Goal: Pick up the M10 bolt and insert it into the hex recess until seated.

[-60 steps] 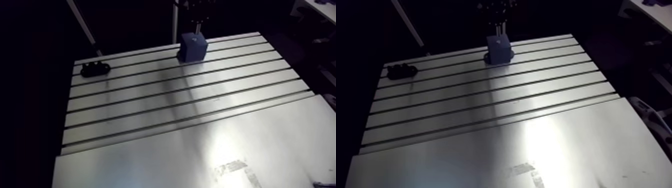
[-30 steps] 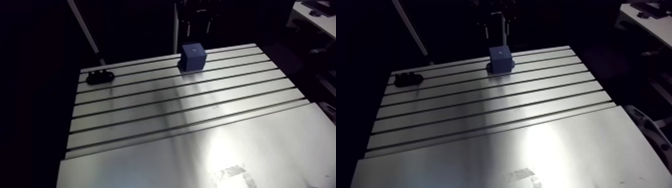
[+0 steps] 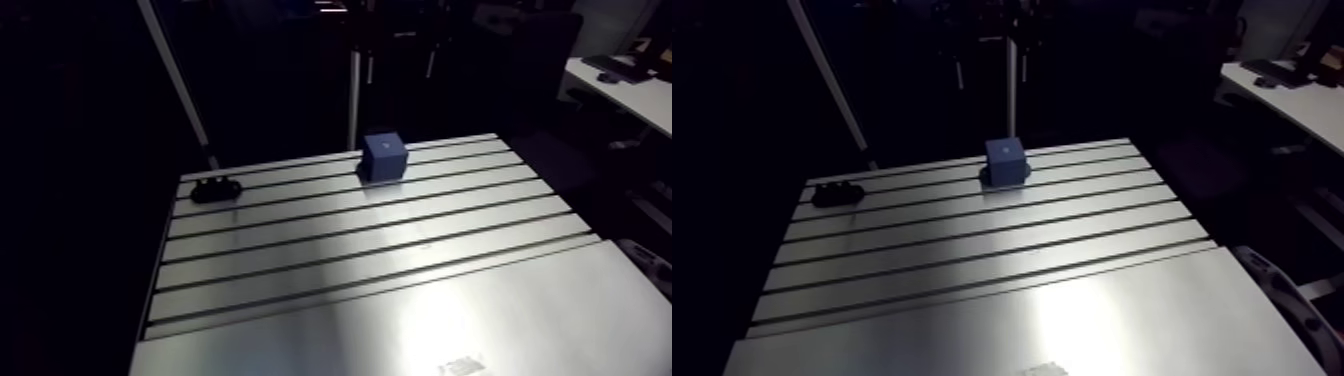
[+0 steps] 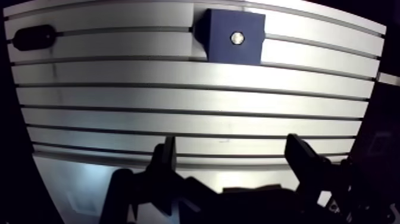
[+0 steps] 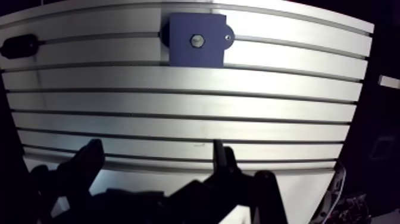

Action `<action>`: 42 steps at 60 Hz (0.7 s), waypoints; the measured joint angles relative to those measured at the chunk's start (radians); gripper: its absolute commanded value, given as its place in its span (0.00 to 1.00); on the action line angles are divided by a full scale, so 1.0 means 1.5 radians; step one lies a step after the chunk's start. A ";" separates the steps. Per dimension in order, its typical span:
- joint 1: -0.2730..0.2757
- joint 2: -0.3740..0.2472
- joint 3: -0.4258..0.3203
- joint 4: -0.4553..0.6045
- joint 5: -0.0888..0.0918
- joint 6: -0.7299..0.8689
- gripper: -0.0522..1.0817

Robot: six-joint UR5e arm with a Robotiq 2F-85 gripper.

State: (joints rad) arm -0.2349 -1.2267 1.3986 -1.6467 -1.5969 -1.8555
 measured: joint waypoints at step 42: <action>0.085 -0.110 0.002 0.053 0.003 0.119 0.05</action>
State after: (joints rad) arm -0.1071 -1.3916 1.4016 -1.5670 -1.5930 -1.6763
